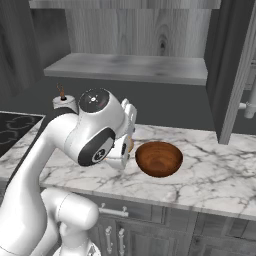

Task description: Open the cabinet. Pick the bowls from the counter and place them in the cabinet. Then close the cabinet.

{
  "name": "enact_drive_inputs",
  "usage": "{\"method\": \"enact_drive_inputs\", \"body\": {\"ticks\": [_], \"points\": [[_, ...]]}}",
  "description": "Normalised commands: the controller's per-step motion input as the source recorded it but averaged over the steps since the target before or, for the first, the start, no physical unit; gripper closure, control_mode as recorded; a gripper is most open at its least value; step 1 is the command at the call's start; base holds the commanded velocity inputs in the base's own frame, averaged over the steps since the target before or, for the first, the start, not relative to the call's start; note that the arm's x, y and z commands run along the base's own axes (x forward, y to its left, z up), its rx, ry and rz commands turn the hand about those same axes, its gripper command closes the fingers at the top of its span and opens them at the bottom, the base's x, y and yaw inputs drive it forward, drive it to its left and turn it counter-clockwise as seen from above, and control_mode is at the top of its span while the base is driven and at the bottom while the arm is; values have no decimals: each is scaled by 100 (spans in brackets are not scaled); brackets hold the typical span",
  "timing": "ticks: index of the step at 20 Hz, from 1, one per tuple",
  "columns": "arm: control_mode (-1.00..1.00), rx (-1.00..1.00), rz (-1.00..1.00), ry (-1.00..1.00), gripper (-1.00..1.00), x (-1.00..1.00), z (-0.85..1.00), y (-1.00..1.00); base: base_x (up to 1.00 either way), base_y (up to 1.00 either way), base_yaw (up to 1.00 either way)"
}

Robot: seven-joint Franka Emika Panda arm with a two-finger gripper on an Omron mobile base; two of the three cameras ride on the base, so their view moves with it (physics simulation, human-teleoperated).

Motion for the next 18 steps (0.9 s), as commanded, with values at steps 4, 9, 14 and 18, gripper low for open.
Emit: {"method": "enact_drive_inputs", "body": {"ticks": [4,9,14,18], "points": [[-100,1,-9,0,-100,0,-33,-21,0,0,0],[-100,0,-2,0,-100,0,-17,-10,0,0,0],[-100,0,0,0,-100,0,-15,-5,0,0,0],[-100,0,9,-3,-100,0,-13,1,0,0,0]]}}
